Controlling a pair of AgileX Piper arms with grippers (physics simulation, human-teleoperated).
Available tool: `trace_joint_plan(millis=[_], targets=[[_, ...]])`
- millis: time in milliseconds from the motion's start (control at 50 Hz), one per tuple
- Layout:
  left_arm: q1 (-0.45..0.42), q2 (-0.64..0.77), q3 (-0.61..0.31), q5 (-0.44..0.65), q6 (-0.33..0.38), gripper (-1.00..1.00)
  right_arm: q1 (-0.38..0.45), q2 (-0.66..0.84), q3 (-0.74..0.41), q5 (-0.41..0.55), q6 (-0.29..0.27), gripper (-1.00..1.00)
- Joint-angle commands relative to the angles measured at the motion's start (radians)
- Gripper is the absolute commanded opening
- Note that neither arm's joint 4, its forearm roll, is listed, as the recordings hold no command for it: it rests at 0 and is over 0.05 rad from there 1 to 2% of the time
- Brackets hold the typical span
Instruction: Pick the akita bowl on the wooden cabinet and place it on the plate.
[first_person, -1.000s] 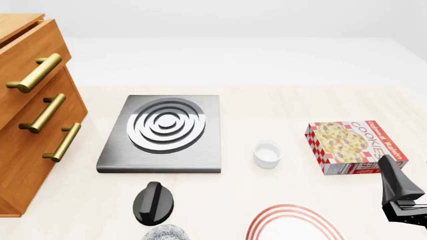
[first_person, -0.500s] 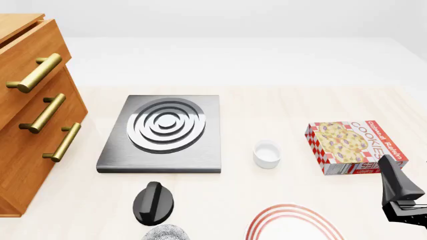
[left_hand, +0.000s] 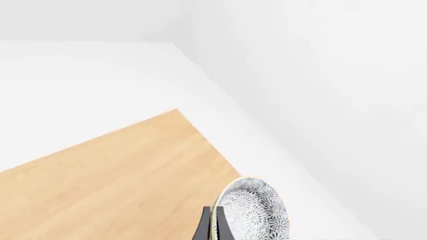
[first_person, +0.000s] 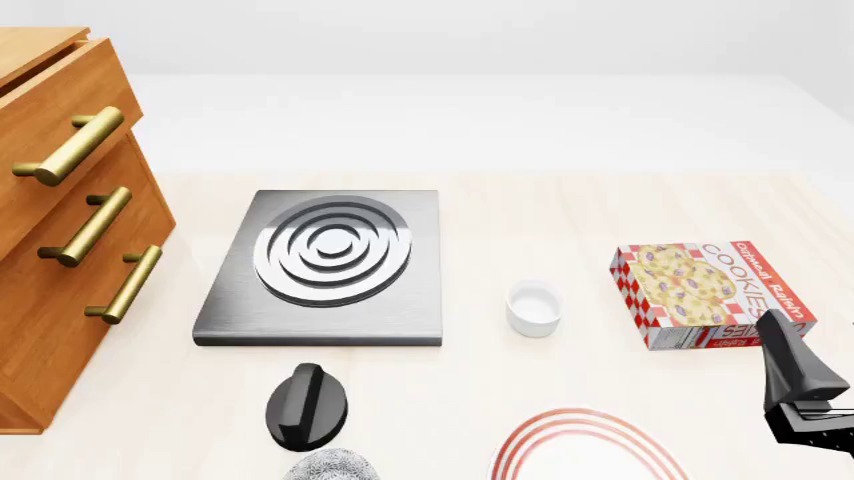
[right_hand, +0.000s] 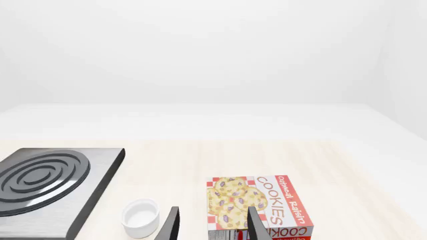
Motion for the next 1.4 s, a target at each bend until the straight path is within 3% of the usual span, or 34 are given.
trace_joint_plan(millis=[20, 260, 520, 880, 1400], targets=[[-0.044, -0.052, -0.039, 0.042, -0.010, -1.00, 0.000, 0.000, 0.000, 0.000, 0.000, 1.00], [-0.091, -0.097, -0.073, 0.086, -0.016, -1.00, 0.000, 0.000, 0.000, 0.000, 0.000, 1.00], [-0.166, -0.129, -0.191, 0.179, -0.007, -1.00, 0.000, 0.000, 0.000, 0.000, 0.000, 1.00], [-0.294, -0.142, -0.285, 0.241, 0.015, -1.00, 0.000, 0.000, 0.000, 0.000, 0.000, 1.00], [-0.482, -0.118, -0.284, 0.224, 0.052, -1.00, 0.000, 0.000, 0.000, 0.000, 0.000, 1.00]])
